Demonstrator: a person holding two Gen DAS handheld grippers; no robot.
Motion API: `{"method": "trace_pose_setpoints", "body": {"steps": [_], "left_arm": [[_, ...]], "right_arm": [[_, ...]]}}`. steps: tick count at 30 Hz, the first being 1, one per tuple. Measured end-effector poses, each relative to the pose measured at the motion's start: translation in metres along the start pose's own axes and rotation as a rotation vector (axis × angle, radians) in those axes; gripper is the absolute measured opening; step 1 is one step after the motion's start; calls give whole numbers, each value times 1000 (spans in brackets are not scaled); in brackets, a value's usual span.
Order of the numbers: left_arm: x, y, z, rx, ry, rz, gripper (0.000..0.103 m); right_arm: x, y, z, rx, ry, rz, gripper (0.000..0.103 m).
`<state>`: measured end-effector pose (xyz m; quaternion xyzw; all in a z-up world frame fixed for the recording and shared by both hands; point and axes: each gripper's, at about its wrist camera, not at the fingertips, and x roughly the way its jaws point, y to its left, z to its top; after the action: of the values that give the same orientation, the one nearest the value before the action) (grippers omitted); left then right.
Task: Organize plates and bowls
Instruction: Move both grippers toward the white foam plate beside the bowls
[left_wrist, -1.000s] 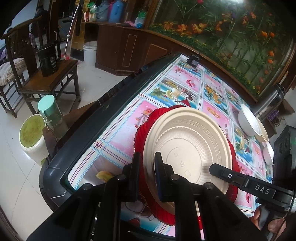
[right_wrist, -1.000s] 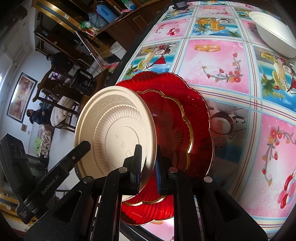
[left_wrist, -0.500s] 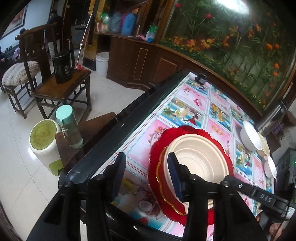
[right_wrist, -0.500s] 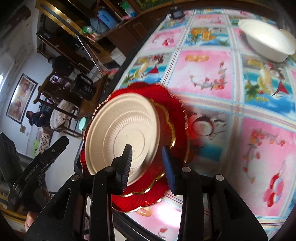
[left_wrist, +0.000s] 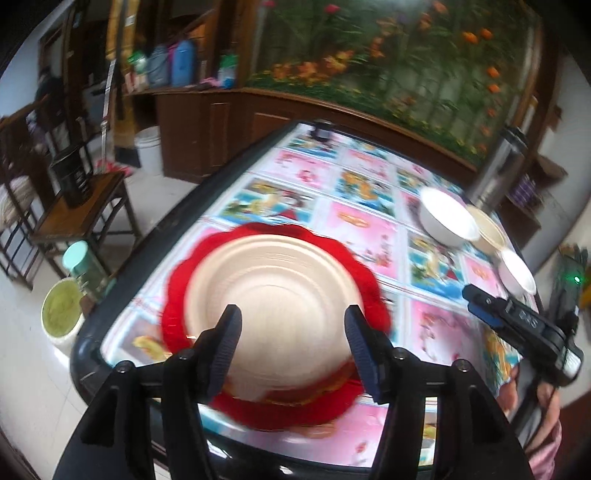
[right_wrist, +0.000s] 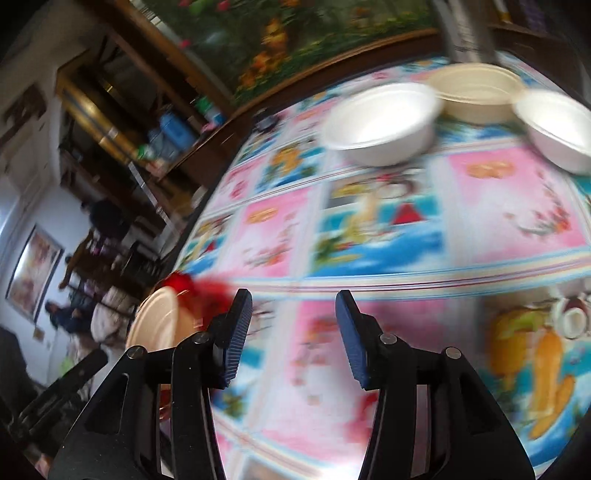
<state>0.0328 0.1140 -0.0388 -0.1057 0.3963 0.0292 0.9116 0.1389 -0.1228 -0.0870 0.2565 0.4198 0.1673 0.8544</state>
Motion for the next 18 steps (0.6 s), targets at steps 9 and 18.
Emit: {"method": "trace_pose_setpoints", "body": {"steps": [9, 18], "left_arm": [[21, -57, -9, 103, 76, -29, 60], [42, -95, 0, 141, 137, -24, 64]], "right_arm": [[-16, -80, 18, 165, -5, -24, 47], [-28, -106, 74, 289, -89, 74, 48]]}}
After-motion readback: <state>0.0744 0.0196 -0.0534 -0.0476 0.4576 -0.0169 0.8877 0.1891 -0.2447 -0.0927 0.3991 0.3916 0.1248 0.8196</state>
